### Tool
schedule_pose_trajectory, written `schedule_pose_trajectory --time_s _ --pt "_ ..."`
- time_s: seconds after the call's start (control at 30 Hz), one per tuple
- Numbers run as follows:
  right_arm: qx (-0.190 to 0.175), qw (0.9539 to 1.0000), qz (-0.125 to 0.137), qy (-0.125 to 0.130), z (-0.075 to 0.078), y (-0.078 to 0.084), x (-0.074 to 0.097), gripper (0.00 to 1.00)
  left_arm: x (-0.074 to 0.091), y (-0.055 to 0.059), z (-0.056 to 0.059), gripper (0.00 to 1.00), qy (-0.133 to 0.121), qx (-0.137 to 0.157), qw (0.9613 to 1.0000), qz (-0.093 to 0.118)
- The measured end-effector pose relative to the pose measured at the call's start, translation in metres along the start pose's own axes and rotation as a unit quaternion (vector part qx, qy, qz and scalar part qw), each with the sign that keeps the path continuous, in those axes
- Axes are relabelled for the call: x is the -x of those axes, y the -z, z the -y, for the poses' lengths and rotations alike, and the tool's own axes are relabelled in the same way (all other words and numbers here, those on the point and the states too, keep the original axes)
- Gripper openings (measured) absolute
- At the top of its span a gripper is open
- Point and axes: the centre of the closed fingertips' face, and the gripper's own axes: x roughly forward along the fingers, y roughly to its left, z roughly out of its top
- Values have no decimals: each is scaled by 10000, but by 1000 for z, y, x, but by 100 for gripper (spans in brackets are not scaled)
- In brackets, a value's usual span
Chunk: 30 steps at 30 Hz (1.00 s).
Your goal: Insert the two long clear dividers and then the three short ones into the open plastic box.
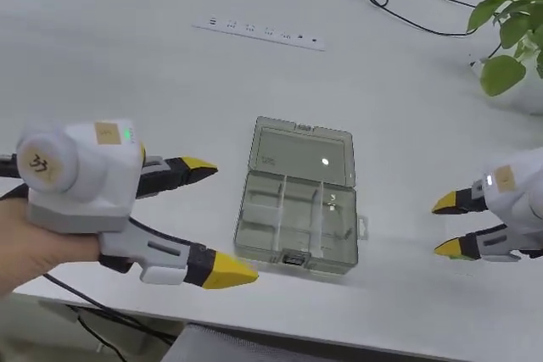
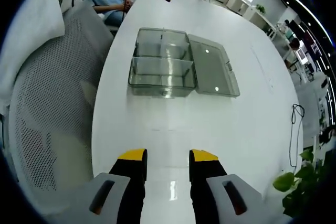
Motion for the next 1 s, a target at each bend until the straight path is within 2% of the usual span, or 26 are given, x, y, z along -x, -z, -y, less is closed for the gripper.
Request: schedule_pose_trajectory --time_s 0.27,0.37,0.5,0.53,0.57,0.67,0.8,0.93,1.0 --pt "7 9991 305 283 -7 -42 30 32 -10 -17 3 88 79 135 9998 80" --pt "26 9986 391 359 -9 -51 37 32 -14 -23 6 84 120 293 9994 120" --pt "83 9978 467 468 -16 -71 47 32 -21 -31 11 79 156 563 9981 176" --pt "95 9975 497 499 -18 -77 50 32 -23 -32 14 78 187 806 9964 164" --pt "111 9972 522 516 -19 -82 51 32 -25 -34 17 76 238 922 9953 186" --pt "164 9965 584 578 -21 -91 55 32 -29 -38 19 72 258 1003 9944 225" --pt "194 9955 662 643 -24 -105 60 32 -35 -41 24 66 315 1350 9901 211" --pt "215 9947 731 690 -28 -118 64 32 -40 -43 28 59 337 1732 9841 178" --pt "257 9945 733 705 -30 -122 65 32 -42 -48 32 57 426 1808 9822 272"
